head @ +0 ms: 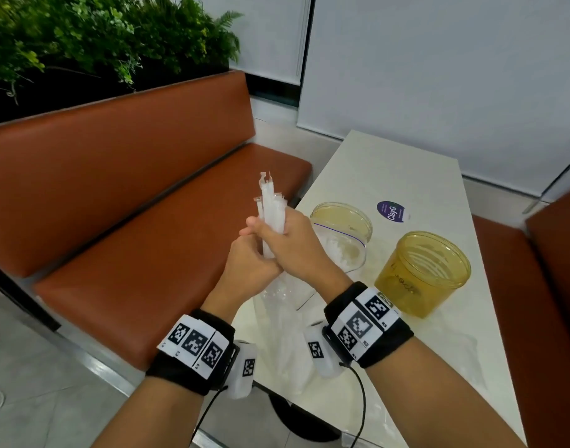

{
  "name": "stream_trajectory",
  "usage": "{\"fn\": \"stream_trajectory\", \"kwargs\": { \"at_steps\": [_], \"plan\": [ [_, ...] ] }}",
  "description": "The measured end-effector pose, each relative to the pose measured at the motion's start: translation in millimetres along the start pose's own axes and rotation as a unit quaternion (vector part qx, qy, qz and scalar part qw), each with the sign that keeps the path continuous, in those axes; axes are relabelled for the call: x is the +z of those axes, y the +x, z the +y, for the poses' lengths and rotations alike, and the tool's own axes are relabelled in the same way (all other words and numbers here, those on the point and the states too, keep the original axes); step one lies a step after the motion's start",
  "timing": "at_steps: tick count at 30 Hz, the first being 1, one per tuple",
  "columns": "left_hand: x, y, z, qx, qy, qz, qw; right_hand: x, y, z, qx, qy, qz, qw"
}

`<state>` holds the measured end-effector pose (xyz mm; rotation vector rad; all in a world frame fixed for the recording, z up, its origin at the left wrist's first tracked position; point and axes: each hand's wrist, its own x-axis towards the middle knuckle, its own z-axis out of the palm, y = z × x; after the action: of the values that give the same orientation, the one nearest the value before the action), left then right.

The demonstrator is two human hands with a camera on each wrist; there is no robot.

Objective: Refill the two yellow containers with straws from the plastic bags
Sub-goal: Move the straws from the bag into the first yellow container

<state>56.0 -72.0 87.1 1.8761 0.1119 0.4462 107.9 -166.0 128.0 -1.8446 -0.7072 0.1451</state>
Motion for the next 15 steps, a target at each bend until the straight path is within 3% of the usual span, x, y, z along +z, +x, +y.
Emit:
{"fn": "stream_trajectory", "kwargs": {
  "at_steps": [3, 9, 15],
  "plan": [
    [-3, -3, 4, 0.011, 0.043, -0.032, 0.999, -4, 4, -18, -0.018, 0.046, 0.047, 0.998],
    [-11, -2, 5, 0.033, 0.18, -0.027, 0.983, -32, 25, -73, -0.089, 0.107, 0.106, 0.985],
    [-24, -5, -7, 0.008, 0.22, -0.009, 0.975, -101, 48, -133, -0.158, 0.244, 0.184, 0.939]
  ]
}}
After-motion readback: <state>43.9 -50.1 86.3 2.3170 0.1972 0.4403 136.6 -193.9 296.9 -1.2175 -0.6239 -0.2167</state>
